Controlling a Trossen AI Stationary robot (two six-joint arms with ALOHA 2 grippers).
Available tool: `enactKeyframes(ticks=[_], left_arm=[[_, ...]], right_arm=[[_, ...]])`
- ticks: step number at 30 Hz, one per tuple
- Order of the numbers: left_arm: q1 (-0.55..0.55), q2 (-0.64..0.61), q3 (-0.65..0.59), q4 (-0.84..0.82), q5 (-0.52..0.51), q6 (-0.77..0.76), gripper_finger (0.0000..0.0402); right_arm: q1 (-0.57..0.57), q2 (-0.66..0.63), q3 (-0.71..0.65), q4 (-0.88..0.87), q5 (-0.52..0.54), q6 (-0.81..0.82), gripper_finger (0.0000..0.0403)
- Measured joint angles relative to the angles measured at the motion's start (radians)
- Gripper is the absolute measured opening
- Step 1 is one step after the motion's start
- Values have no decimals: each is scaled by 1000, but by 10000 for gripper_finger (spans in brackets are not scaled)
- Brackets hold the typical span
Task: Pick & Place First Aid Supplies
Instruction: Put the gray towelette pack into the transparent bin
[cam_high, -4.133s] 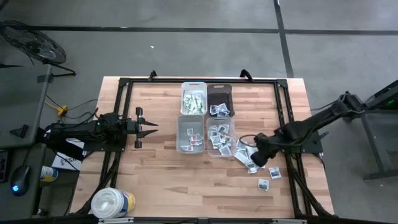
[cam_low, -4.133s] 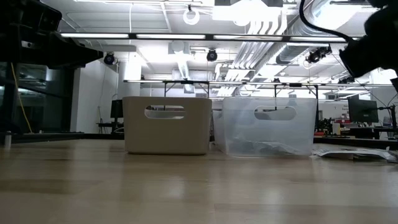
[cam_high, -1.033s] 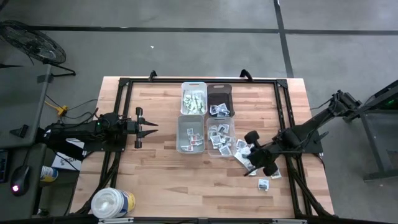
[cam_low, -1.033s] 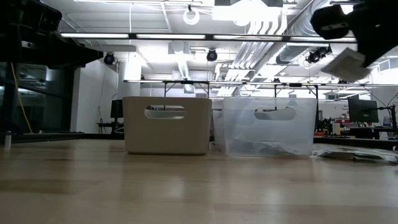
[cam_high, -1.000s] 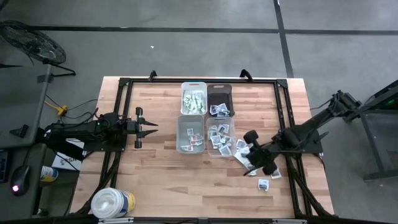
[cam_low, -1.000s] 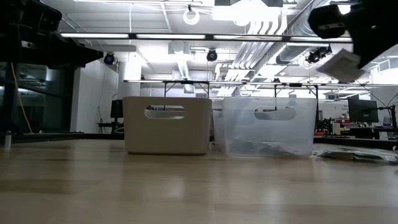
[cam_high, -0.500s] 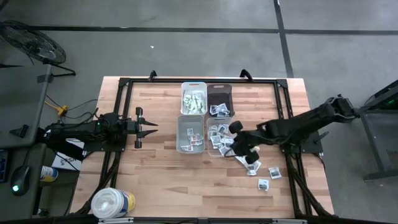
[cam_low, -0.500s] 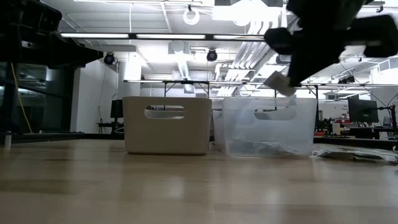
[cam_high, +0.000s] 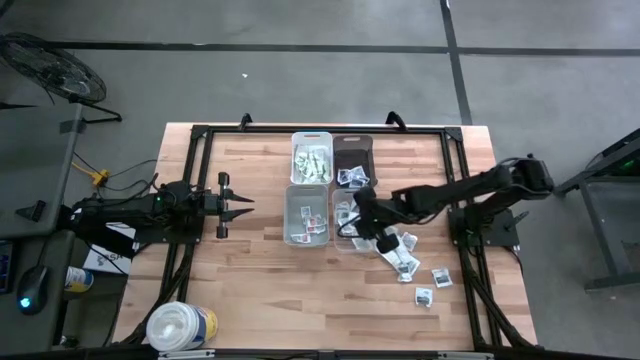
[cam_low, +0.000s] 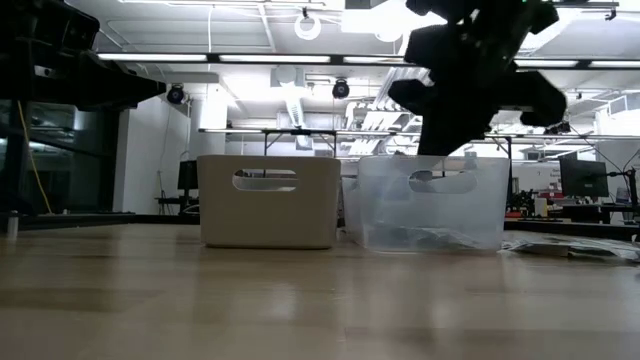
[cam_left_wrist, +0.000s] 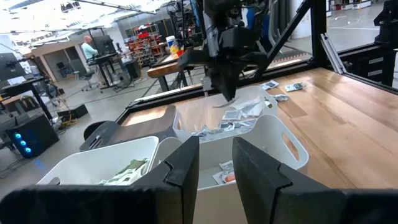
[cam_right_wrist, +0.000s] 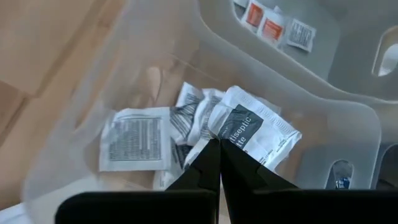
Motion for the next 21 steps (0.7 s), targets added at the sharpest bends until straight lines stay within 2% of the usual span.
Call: enactKeyframes(ticks=[5,11,16,21], left_arm=[[0,0,0,0,0,0,96],[0,0,0,0,0,0,96],[0,0,0,0,0,0,96],[0,0,0,0,0,0,96]], right_arm=[[-21,63,26,-30,2,78,10],[-31,115,45,-25,-2,162,63],[-31,107,45,-29,36,254,110],[-29,54,45,-51,57,439,129]])
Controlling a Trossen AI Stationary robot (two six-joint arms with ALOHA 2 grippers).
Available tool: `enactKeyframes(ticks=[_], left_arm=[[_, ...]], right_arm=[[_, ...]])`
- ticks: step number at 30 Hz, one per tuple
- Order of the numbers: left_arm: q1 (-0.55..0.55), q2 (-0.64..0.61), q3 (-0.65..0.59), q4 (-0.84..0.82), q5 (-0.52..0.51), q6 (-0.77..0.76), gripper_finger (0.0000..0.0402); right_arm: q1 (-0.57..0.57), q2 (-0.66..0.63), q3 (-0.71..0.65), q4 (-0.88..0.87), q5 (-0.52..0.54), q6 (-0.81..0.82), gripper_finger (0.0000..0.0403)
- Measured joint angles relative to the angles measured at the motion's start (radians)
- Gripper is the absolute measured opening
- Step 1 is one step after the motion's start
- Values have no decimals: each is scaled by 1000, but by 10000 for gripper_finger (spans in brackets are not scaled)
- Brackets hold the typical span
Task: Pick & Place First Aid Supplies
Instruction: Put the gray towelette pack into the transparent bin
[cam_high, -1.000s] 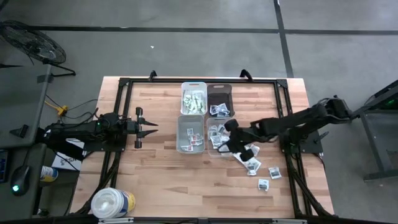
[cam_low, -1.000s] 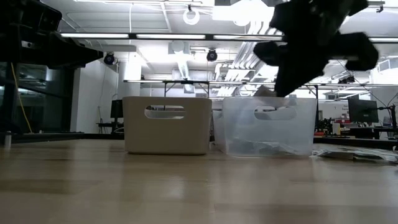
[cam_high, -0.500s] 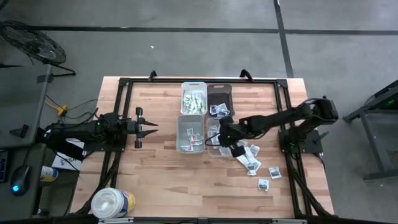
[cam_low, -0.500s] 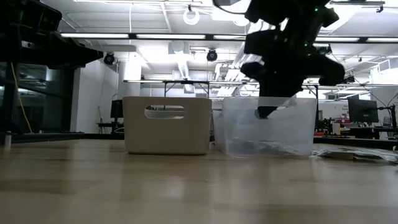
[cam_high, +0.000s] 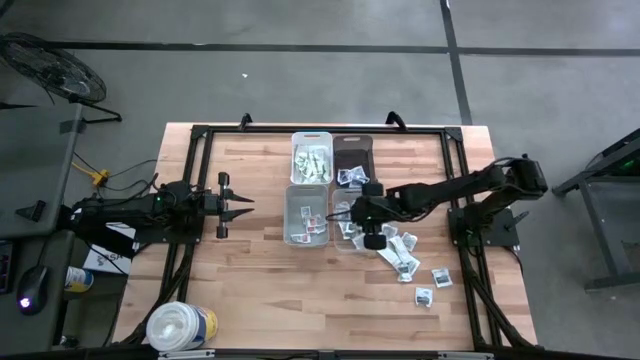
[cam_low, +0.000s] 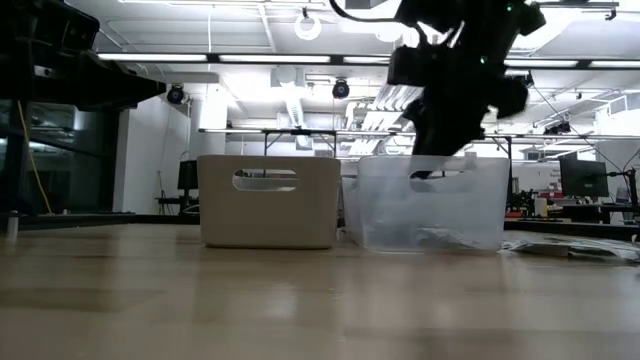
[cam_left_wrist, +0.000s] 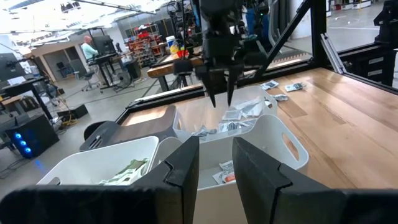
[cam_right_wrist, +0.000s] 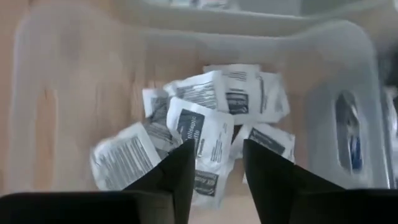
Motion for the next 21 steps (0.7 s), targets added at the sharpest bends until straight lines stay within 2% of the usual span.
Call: enactKeyframes(ticks=[4,10,17,21], left_arm=[[0,0,0,0,0,0,96],[0,0,0,0,0,0,96],[0,0,0,0,0,0,96],[0,0,0,0,0,0,96]], right_arm=[[0,-62,0,-54,24,252,130],[0,-152,0,-214,5,573,130],[11,-228,-2,-370,-105,828,130],[57,-284,-53,-384,-131,949,130]])
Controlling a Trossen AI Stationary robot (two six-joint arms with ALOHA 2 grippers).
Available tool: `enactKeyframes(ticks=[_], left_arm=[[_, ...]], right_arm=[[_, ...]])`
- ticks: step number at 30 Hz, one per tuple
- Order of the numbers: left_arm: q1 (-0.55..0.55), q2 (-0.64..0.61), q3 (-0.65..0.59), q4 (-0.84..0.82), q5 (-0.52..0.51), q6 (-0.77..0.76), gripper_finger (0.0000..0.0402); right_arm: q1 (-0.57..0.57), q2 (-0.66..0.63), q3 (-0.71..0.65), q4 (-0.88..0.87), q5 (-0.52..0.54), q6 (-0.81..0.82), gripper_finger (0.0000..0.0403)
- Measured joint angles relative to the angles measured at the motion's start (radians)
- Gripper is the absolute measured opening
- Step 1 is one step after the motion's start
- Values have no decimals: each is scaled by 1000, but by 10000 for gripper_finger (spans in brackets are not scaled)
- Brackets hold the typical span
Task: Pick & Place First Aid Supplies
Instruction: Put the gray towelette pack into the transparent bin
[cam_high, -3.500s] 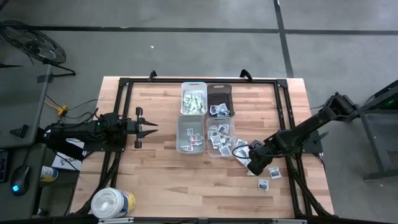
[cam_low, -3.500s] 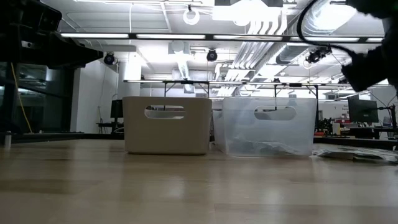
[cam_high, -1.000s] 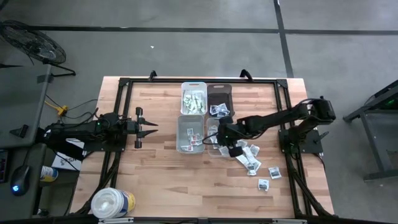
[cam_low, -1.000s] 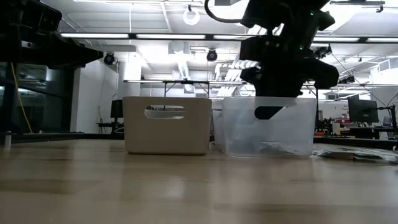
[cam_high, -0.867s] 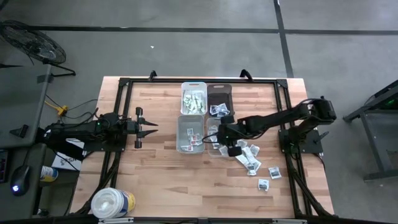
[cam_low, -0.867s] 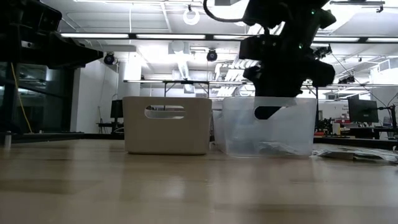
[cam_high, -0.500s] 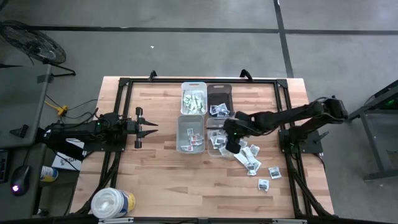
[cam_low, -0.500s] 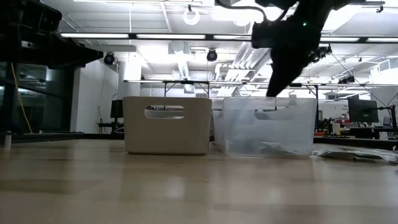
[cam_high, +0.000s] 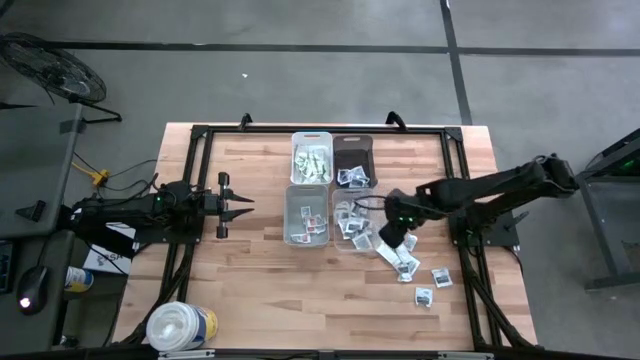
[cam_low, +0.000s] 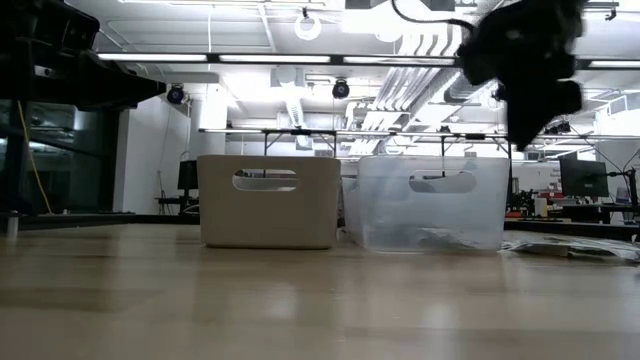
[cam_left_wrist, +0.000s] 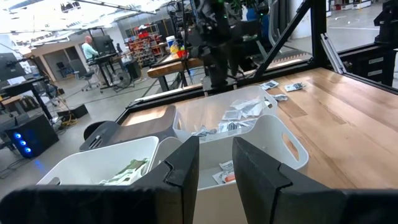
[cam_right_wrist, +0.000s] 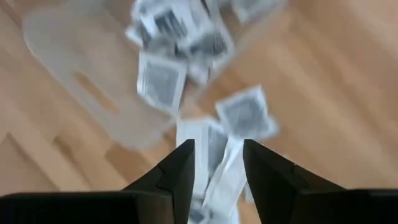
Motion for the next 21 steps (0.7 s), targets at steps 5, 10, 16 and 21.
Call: enactKeyframes(ticks=[5,10,16,21], left_arm=[[0,0,0,0,0,0,96],[0,0,0,0,0,0,96],[0,0,0,0,0,0,96],[0,0,0,0,0,0,96]], right_arm=[[77,-71,-96,12,-88,187,130],[175,-115,-160,13,-143,377,130],[307,-133,-203,13,-211,539,130],[413,-133,-209,-11,-205,646,130]])
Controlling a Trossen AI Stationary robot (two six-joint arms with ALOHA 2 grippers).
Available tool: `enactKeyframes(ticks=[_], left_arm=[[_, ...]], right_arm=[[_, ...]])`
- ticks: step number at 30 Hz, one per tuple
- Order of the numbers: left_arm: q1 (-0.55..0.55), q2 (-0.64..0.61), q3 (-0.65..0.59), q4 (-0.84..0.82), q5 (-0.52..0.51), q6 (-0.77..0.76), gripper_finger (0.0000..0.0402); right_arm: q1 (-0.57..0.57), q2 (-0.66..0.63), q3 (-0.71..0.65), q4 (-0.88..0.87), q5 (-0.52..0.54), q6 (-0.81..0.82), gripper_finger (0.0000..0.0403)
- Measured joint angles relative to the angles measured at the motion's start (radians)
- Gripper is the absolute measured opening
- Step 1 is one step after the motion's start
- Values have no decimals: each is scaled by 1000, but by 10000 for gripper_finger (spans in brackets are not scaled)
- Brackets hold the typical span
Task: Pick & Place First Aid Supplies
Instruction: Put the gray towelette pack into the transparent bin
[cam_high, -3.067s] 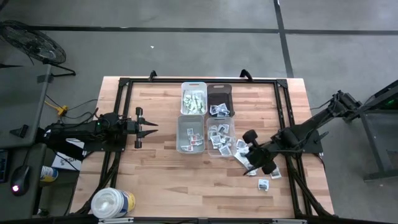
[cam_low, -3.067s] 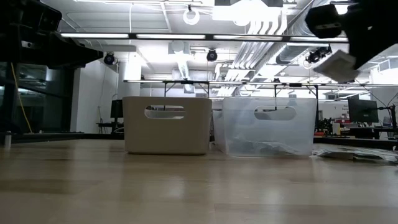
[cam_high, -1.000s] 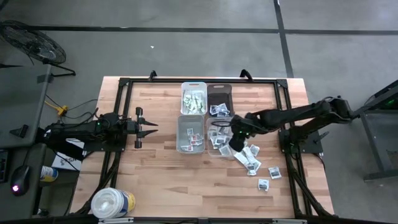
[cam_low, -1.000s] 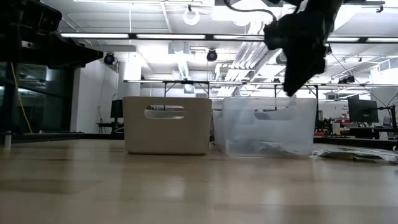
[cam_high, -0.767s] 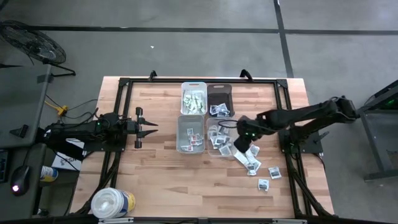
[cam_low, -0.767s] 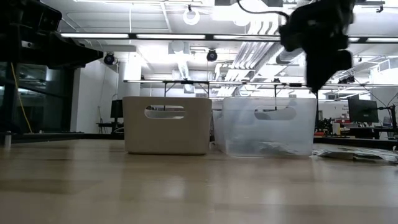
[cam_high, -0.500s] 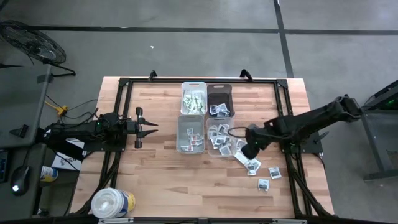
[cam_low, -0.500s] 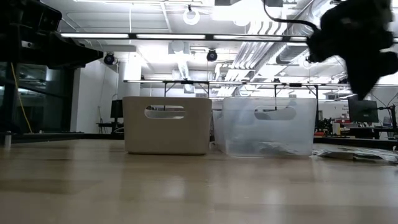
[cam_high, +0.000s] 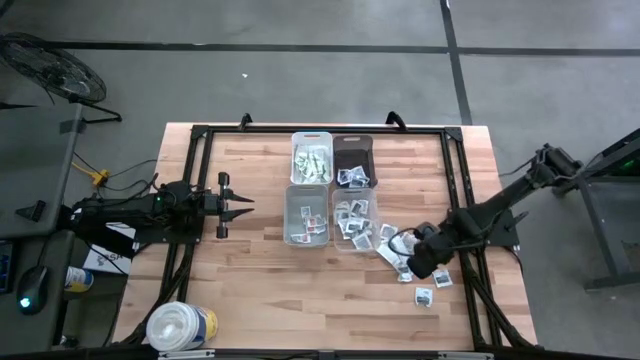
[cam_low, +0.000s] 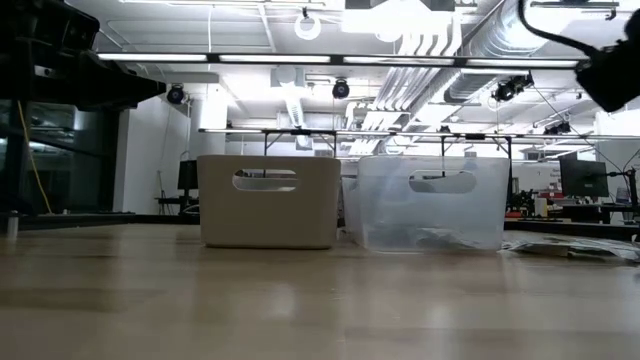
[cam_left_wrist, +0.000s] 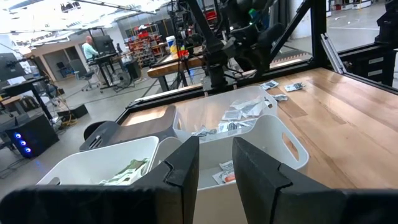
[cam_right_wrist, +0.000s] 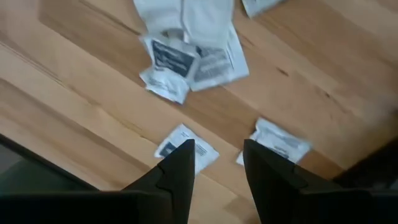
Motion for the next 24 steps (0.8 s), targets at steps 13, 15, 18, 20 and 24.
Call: enactKeyframes(ticks=[13,15,18,20,24], left_arm=[[0,0,0,0,0,0,96],[0,0,0,0,0,0,96],[0,0,0,0,0,0,96],[0,0,0,0,0,0,96],[0,0,0,0,0,0,96]], right_arm=[[295,0,0,-11,129,352,130],[328,0,0,-11,141,392,130],[358,3,0,-7,148,425,130],[364,13,0,-6,147,431,130],[365,41,0,65,150,429,130]])
